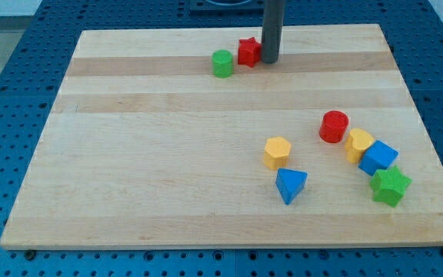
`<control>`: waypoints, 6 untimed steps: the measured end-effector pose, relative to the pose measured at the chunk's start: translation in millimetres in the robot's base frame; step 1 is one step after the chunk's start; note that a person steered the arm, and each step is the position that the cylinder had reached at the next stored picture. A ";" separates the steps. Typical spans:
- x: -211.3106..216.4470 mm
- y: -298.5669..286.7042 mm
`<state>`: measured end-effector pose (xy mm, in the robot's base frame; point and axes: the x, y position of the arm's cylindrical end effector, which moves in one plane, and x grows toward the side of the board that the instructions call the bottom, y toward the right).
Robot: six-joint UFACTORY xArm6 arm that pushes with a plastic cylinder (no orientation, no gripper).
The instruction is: Separate the green circle and red star away from each other
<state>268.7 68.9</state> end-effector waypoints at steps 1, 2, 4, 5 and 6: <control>-9.8 -1.7; -6.4 -24.4; 40.1 -108.9; 63.1 -145.5; 74.9 -171.8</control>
<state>343.6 -102.9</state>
